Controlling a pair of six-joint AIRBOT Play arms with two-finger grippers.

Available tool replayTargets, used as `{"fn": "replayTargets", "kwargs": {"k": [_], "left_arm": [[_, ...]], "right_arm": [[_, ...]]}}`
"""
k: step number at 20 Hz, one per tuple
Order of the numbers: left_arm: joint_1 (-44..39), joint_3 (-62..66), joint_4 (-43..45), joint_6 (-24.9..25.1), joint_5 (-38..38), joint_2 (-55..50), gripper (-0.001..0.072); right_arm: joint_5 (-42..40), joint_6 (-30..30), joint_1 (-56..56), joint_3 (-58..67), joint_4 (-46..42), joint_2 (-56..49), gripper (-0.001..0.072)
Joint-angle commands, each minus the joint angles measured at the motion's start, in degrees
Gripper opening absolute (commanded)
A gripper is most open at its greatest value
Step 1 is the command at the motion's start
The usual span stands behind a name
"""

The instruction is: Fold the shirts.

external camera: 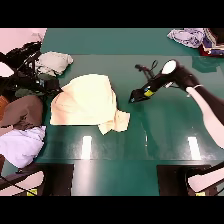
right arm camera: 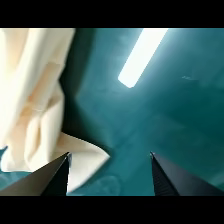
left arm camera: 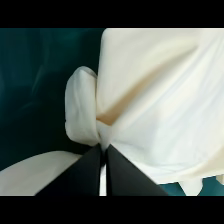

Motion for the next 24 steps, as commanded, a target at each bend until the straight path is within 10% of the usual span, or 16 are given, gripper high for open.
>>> {"fn": "replayTargets", "kwargs": {"k": [1,8,11,24], "left_arm": [[0.31,0.35,0.39,-0.09,-0.35,0.04,0.0023],[0.31,0.35,0.39,-0.09,-0.33,0.04,0.0023],[0.31,0.35,0.35,-0.09,-0.37,0.04,0.0023],[0.31,32.46,-4.24,0.44,2.1,16.06,0.0023]], "right_arm": [[3.98,-1.84,3.17,0.0,6.97,-4.11,0.0555],[7.72,-1.84,6.56,0.0,6.47,-4.39,0.055],[5.95,-2.99,7.15,0.02,6.27,-4.26,0.0009],[-2.67,4.92,-15.74,19.15,-16.02,28.55,0.0008]]}}
